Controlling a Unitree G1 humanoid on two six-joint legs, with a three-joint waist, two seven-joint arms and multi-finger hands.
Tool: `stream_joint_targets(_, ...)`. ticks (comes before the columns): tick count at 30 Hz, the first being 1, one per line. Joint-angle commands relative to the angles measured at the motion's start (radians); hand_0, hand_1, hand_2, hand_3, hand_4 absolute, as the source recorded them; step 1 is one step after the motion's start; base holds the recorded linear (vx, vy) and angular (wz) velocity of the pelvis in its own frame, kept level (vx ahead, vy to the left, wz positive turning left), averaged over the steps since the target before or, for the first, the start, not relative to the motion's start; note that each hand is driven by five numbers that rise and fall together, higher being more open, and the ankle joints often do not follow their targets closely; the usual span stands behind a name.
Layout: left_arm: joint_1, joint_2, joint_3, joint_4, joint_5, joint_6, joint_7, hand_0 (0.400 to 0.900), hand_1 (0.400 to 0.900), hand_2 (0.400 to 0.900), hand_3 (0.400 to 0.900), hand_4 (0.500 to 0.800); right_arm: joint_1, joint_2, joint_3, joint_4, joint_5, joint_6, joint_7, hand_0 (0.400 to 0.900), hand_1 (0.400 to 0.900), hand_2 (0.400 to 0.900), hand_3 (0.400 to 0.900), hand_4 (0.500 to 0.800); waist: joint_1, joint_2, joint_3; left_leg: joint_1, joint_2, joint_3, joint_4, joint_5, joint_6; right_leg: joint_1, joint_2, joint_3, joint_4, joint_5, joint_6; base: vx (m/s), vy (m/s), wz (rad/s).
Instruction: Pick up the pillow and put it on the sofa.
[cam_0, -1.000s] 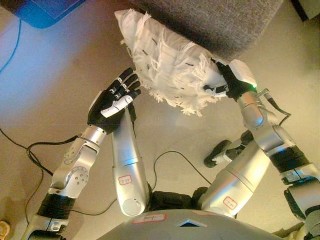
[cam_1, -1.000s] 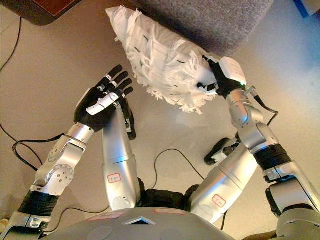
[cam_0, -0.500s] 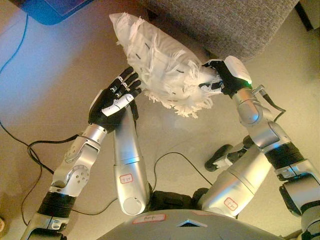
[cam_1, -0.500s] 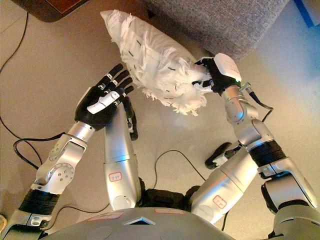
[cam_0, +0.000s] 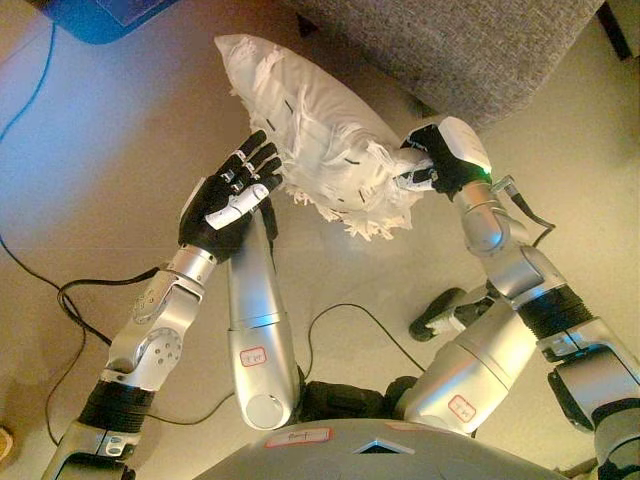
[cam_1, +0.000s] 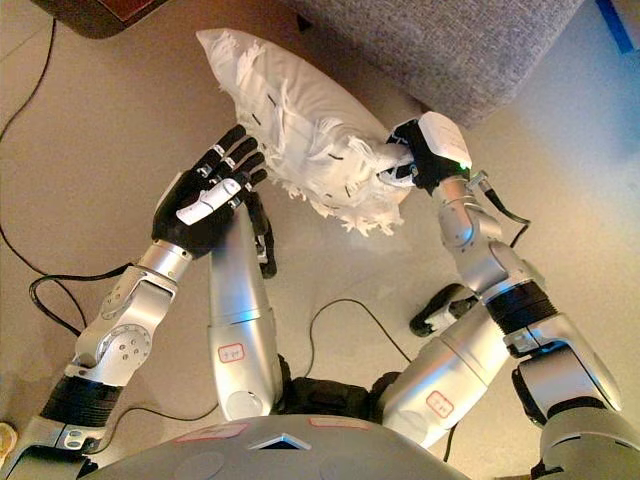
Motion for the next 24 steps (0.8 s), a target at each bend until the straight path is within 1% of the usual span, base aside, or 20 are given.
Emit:
stream_joint_targets(1, -0.041, -0.015, -0.011, -0.031, 0.003, -0.05, 0.0, 0.9, 0.9, 0.9, 0.9, 0.8, -0.151, 0.005, -0.11, 0.005, -0.016, -0.088, -0.103, 0.4, 0.4, 0.4, 0.4, 0.5, 0.04, 0.001, -0.001, 0.091, 0.061, -0.047, -0.179, 0.016, 0.045, -0.013, 0.053, 0.019, -0.296, 0.254, -0.015, -0.14, -0.04, -0.1)
stream_joint_targets(3, -0.064, -0.018, -0.014, -0.018, 0.013, -0.074, -0.002, 0.9, 0.9, 0.9, 0.9, 0.8, -0.172, 0.0, -0.118, -0.011, -0.039, -0.127, -0.136, 0.4, 0.4, 0.4, 0.4, 0.5, 0.035, -0.006, -0.001, 0.158, 0.064, 0.002, -0.302, 0.052, 0.057, 0.046, 0.075, -0.043, -0.414, 0.292, -0.006, -0.12, -0.031, -0.1)
stream_joint_targets(5, -0.078, -0.021, -0.017, -0.009, 0.019, -0.087, 0.007, 0.9, 0.9, 0.9, 0.9, 0.8, -0.182, -0.013, -0.123, -0.035, -0.06, -0.146, -0.144, 0.4, 0.4, 0.4, 0.4, 0.5, 0.03, -0.011, -0.001, 0.22, 0.07, 0.037, -0.406, 0.083, 0.064, 0.1, 0.091, -0.083, -0.508, 0.33, -0.001, -0.08, -0.004, -0.13)
stream_joint_targets(6, -0.086, -0.023, -0.019, -0.007, 0.03, -0.093, 0.023, 0.9, 0.9, 0.9, 0.9, 0.8, -0.187, -0.025, -0.125, -0.058, -0.072, -0.152, -0.149, 0.4, 0.4, 0.4, 0.4, 0.5, 0.026, -0.014, -0.001, 0.256, 0.071, 0.057, -0.465, 0.102, 0.067, 0.129, 0.101, -0.1, -0.559, 0.353, 0.002, -0.07, 0.01, -0.12)
stream_joint_targets(7, -0.09, -0.023, -0.02, -0.007, 0.035, -0.095, 0.033, 0.9, 0.9, 0.9, 0.9, 0.8, -0.189, -0.031, -0.126, -0.07, -0.079, -0.154, -0.152, 0.4, 0.4, 0.4, 0.4, 0.5, 0.025, -0.014, -0.001, 0.274, 0.072, 0.065, -0.493, 0.11, 0.069, 0.144, 0.105, -0.108, -0.583, 0.365, 0.004, -0.08, 0.012, -0.14)
stream_joint_targets(8, -0.101, -0.023, -0.019, -0.004, 0.046, -0.096, 0.054, 0.9, 0.9, 0.9, 0.9, 0.8, -0.195, -0.045, -0.129, -0.101, -0.089, -0.153, -0.154, 0.4, 0.4, 0.4, 0.4, 0.5, 0.021, -0.019, -0.001, 0.318, 0.074, 0.085, -0.566, 0.129, 0.073, 0.178, 0.116, -0.126, -0.642, 0.391, 0.009, -0.15, 0.009, -0.15)
stream_joint_targets(9, -0.116, -0.024, -0.016, -0.001, 0.057, -0.091, 0.073, 0.9, 0.9, 0.9, 0.9, 0.8, -0.204, -0.059, -0.133, -0.125, -0.095, -0.151, -0.161, 0.4, 0.4, 0.4, 0.4, 0.5, 0.018, -0.022, -0.001, 0.348, 0.069, 0.101, -0.657, 0.186, 0.081, 0.203, 0.129, -0.145, -0.724, 0.45, 0.002, -0.16, 0.005, -0.17)
stream_joint_targets(12, -0.125, -0.032, -0.007, 0.008, 0.055, -0.083, 0.104, 0.9, 0.9, 0.9, 0.9, 0.8, -0.194, -0.092, -0.157, -0.2, -0.092, -0.149, -0.17, 0.4, 0.4, 0.4, 0.4, 0.5, 0.01, -0.037, -0.001, 0.482, 0.067, 0.145, -0.844, 0.243, 0.086, 0.326, 0.155, -0.198, -0.885, 0.511, 0.012, -0.07, 0.003, -0.18)
stream_joint_targets(15, -0.124, -0.039, 0.0, 0.013, 0.064, -0.077, 0.114, 0.9, 0.9, 0.9, 0.9, 0.8, -0.171, -0.12, -0.184, -0.251, -0.09, -0.16, -0.191, 0.4, 0.4, 0.4, 0.4, 0.5, 0.005, -0.05, -0.001, 0.626, 0.06, 0.188, -1.028, 0.305, 0.091, 0.473, 0.182, -0.248, -1.053, 0.556, 0.019, -0.02, -0.001, -0.14)
stream_joint_targets(17, -0.129, -0.046, 0.0, 0.015, 0.077, -0.074, 0.121, 0.9, 0.9, 0.9, 0.9, 0.8, -0.155, -0.137, -0.21, -0.274, -0.089, -0.171, -0.205, 0.4, 0.4, 0.4, 0.4, 0.5, 0.005, -0.065, -0.001, 0.706, 0.04, 0.2, -1.11, 0.33, 0.094, 0.564, 0.184, -0.285, -1.154, 0.587, 0.032, -0.02, -0.026, -0.12)
stream_joint_targets(19, -0.133, -0.051, 0.001, 0.018, 0.089, -0.06, 0.139, 0.9, 0.9, 0.9, 0.9, 0.8, -0.132, -0.15, -0.239, -0.3, -0.088, -0.183, -0.218, 0.4, 0.4, 0.4, 0.4, 0.5, 0.006, -0.084, -0.005, 0.784, 0.023, 0.215, -1.174, 0.348, 0.101, 0.654, 0.184, -0.326, -1.237, 0.616, 0.042, 0.0, -0.043, -0.11)
stream_joint_targets(22, -0.119, -0.06, 0.001, 0.014, 0.105, -0.036, 0.185, 0.9, 0.9, 0.9, 0.9, 0.8, -0.079, -0.172, -0.288, -0.364, -0.065, -0.194, -0.213, 0.4, 0.4, 0.4, 0.4, 0.5, 0.001, -0.111, -0.044, 0.9, 0.017, 0.257, -1.275, 0.368, 0.102, 0.78, 0.182, -0.387, -1.365, 0.671, 0.055, 0.05, -0.044, -0.12)
stream_joint_targets(24, -0.103, -0.065, 0.003, 0.025, 0.108, -0.027, 0.212, 0.9, 0.9, 0.9, 0.9, 0.8, -0.036, -0.182, -0.317, -0.405, -0.043, -0.213, -0.214, 0.4, 0.4, 0.4, 0.4, 0.5, -0.007, -0.125, -0.078, 0.973, 0.016, 0.279, -1.336, 0.382, 0.101, 0.861, 0.202, -0.412, -1.441, 0.697, 0.059, 0.08, -0.053, -0.14)
